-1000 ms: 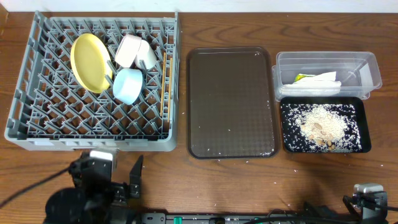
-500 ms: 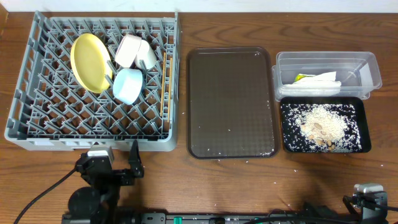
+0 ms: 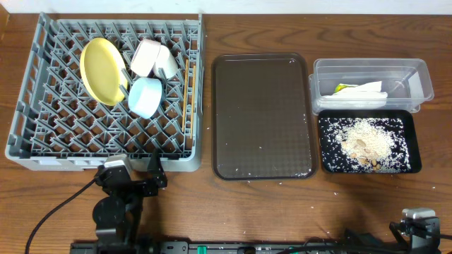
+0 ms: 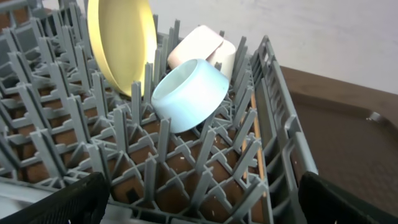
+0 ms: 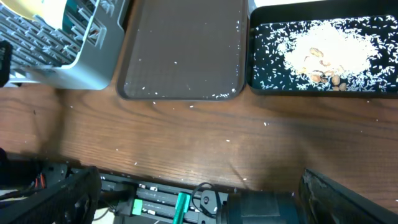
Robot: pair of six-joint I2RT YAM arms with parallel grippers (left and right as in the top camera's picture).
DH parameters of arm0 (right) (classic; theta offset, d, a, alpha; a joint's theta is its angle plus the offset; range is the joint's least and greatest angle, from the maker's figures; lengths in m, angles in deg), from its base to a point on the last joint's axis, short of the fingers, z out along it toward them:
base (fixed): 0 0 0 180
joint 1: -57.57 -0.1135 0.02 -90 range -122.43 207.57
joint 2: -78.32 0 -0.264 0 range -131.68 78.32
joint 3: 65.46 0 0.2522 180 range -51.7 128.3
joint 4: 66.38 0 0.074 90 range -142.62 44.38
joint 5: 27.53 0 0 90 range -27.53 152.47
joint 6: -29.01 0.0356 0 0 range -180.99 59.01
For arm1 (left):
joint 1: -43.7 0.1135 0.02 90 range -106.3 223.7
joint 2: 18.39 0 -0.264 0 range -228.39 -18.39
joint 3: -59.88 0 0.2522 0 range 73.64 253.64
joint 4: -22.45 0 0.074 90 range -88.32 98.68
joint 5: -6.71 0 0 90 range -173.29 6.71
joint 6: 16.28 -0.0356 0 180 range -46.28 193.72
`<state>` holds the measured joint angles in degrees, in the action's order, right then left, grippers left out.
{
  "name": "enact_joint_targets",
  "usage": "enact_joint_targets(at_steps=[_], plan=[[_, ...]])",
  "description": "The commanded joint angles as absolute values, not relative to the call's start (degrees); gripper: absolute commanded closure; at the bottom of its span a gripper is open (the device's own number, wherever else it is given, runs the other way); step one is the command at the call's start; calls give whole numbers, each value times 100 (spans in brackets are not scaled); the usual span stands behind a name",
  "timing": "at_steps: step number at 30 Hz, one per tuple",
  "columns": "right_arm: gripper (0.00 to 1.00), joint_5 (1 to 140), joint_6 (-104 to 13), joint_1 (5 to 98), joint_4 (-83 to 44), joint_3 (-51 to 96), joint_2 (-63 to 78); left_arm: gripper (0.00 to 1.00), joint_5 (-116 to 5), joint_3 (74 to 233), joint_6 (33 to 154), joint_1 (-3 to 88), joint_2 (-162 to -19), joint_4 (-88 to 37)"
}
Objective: Sort waste into correct bins and load items into the dishwasher
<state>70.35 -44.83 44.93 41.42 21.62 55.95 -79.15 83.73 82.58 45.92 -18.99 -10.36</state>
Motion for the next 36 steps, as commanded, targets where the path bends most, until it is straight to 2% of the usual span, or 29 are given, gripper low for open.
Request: enact_joint_targets(at_steps=[1, 11, 36], plan=[[1, 7000, -4430, 4567, 4149, 2165, 5593, 2, -7839, 8047, 8306, 4627, -1849, -695], [1, 7000, -4430, 4565, 4149, 2165, 5593, 2, -7795, 7691, 8260, 4627, -1849, -201], [1, 7000, -4430, 4565, 4149, 2165, 5593, 2, -7795, 7689, 8262, 4627, -1862, -191]])
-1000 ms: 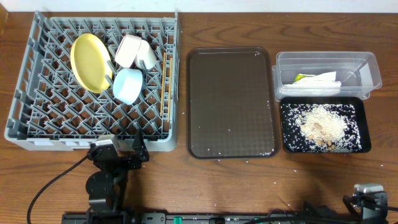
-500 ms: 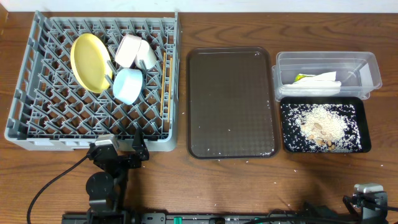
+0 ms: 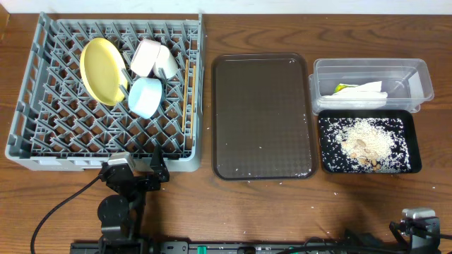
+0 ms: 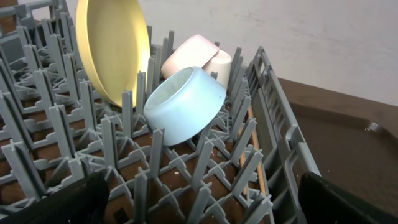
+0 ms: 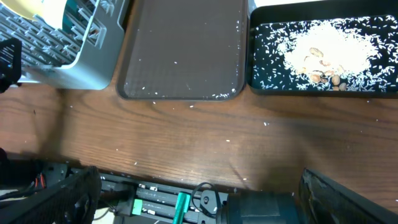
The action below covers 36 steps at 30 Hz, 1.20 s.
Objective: Sort waste into correct bins and load items into the dishwasher
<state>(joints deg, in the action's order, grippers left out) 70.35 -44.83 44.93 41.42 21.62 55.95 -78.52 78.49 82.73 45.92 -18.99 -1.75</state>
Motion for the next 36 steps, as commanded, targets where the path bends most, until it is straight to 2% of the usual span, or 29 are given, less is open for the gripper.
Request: enact_joint_targets(at_steps=[1, 9, 12, 17, 20, 29, 36], plan=[[1, 7000, -4430, 4567, 4149, 2165, 5593, 2, -7795, 7689, 8262, 4627, -1862, -191], [1, 7002, -4430, 4565, 4145, 2165, 5593, 2, -7795, 7689, 8262, 4627, -1862, -191], [1, 6589, -4579, 4567, 3779, 2092, 5593, 2, -7795, 7689, 8262, 4627, -1862, -191], [1, 6595, -6402, 4624, 2254, 1247, 5595, 2, -7795, 7689, 8262, 4627, -1862, -191], [1, 6595, -7029, 4737, 1196, 311, 5604, 1, -7795, 7689, 8260, 4627, -1862, -191], [1, 6989, -7051, 4851, -2214, -2731, 6323, 2, -7795, 7689, 8262, 4627, -1862, -191], [1, 7041, -7051, 4869, -3263, -4006, 6909, 2, -7795, 7689, 8260, 4627, -1862, -191]])
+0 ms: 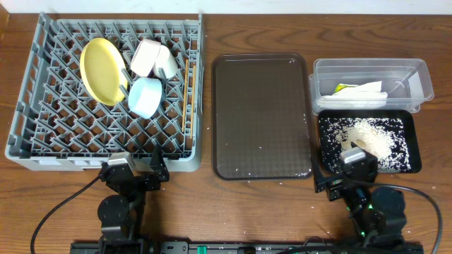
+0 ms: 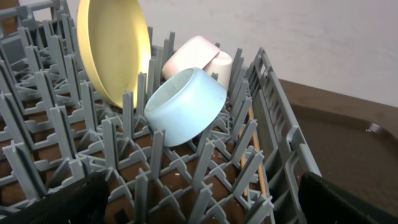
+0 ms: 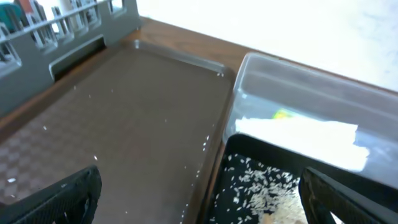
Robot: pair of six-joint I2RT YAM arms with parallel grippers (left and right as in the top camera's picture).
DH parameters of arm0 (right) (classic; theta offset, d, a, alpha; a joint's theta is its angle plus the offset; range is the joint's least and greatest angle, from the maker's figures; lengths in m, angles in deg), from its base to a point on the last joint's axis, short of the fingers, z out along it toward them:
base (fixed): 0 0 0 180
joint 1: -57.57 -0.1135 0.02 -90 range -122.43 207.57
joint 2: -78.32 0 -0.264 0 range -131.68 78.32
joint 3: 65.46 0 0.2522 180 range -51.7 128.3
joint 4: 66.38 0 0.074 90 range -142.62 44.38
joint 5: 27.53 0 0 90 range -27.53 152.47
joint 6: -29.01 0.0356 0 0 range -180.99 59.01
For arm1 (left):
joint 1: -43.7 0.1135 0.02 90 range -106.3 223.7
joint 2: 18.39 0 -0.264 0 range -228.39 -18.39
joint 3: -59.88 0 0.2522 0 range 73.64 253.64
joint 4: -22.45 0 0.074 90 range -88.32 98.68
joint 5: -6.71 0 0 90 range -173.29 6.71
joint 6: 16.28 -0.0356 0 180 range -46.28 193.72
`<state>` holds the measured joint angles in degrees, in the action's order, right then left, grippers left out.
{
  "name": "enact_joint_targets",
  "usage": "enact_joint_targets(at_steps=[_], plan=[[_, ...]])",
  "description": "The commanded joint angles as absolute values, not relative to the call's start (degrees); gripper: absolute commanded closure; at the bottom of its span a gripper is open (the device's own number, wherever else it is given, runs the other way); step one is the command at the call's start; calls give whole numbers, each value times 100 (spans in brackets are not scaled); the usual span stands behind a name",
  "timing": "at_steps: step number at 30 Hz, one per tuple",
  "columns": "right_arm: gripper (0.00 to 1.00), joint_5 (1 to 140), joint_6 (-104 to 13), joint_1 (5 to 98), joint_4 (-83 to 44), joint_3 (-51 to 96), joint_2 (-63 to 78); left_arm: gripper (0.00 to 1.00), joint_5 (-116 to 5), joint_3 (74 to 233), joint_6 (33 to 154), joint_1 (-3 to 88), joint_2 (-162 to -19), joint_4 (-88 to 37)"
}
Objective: Sort waste into correct bins and load items into the dishwasher
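The grey dish rack (image 1: 42, 152) holds an upright yellow plate (image 1: 101, 69), a pink cup (image 1: 145, 56), a white cup (image 1: 168, 62), a light blue bowl (image 1: 146, 97) and wooden chopsticks (image 1: 187, 99). My left gripper (image 1: 134, 171) sits open at the rack's front edge, looking over the rack's prongs at the blue bowl (image 2: 186, 106). The brown tray (image 1: 263, 116) carries only rice grains. My right gripper (image 1: 345, 173) is open at the front left corner of the black bin (image 1: 409, 166), which holds rice and food scraps. The clear bin (image 1: 417, 70) holds white paper waste (image 3: 298, 134).
The rack (image 2: 273, 124) fills the table's left, the tray (image 3: 137, 124) the middle, and the two bins stand stacked front to back at the right. Stray rice grains dot the wooden table in front of the tray. The table's back edge meets a white wall.
My right arm was parked at the table's bottom right corner and now stands by the black bin's front left corner, facing the tray and bins. The left gripper has barely moved.
At first my left gripper was open at the rack's front edge and the right arm was parked low at the bottom right. The left gripper then shifted slightly while the right stayed put. Now the right gripper is open beside the black bin.
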<state>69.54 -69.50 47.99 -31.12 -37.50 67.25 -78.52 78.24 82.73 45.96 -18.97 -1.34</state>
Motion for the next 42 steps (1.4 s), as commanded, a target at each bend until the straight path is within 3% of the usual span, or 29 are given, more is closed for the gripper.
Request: enact_joint_targets(at_steps=[1, 17, 42], plan=[[1, 7041, -7051, 4869, -3346, -4141, 6961, 2, -7795, 7689, 8260, 4627, -1862, -191], [1, 7041, -6942, 4853, -3919, -4749, 7809, 2, -7795, 7689, 8262, 4627, -1862, -191], [1, 7041, -6942, 4851, -3999, -4775, 7798, 2, -7795, 7689, 8262, 4627, -1862, -191]])
